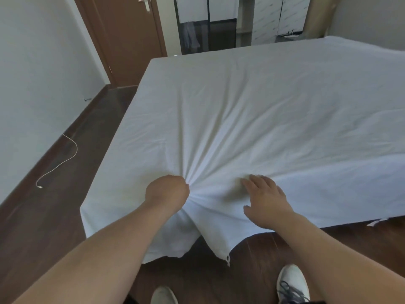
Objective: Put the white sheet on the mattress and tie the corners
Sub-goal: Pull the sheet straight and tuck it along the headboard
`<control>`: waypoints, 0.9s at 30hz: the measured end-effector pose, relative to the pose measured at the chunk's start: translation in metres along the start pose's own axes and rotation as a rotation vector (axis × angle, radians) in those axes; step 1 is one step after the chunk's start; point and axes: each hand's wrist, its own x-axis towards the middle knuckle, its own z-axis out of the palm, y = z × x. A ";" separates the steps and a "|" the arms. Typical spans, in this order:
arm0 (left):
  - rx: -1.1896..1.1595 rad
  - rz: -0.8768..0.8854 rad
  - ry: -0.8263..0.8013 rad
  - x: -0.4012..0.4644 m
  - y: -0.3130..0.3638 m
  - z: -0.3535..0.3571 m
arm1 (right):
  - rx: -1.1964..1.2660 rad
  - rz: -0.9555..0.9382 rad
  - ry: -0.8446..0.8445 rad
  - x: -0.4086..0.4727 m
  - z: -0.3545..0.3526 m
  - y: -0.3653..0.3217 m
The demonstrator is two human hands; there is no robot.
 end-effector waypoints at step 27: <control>0.336 0.354 -0.206 0.038 0.182 -0.070 | 0.508 0.290 0.348 0.003 -0.044 0.136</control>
